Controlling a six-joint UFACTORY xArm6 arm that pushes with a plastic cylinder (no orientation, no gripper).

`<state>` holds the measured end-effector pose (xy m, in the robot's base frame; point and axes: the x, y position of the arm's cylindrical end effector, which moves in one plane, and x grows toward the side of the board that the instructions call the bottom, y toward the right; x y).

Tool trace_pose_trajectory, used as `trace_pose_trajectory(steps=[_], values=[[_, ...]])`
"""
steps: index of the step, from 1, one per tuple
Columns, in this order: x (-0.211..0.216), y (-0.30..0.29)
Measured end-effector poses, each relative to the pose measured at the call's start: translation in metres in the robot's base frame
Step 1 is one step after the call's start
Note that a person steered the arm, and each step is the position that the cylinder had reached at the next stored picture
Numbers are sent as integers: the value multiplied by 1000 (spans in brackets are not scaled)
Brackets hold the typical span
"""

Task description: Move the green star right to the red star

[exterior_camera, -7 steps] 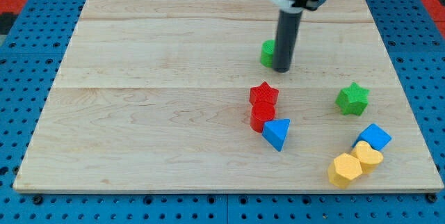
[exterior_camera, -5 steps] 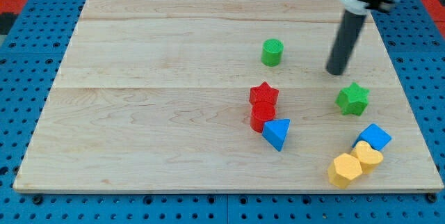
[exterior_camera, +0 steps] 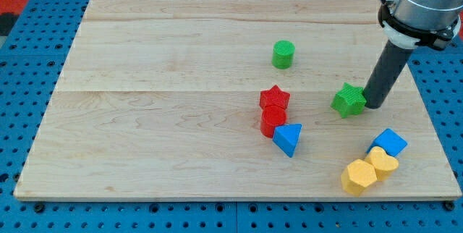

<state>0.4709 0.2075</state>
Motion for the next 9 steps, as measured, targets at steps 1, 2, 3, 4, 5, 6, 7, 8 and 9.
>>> trace_pose_trajectory(steps=[1, 2, 3, 4, 5, 6, 7, 8, 9], values=[[0, -9], [0, -14], [0, -17], [0, -17], [10, -18], [20, -30], [21, -57], [33, -87], [55, -112]])
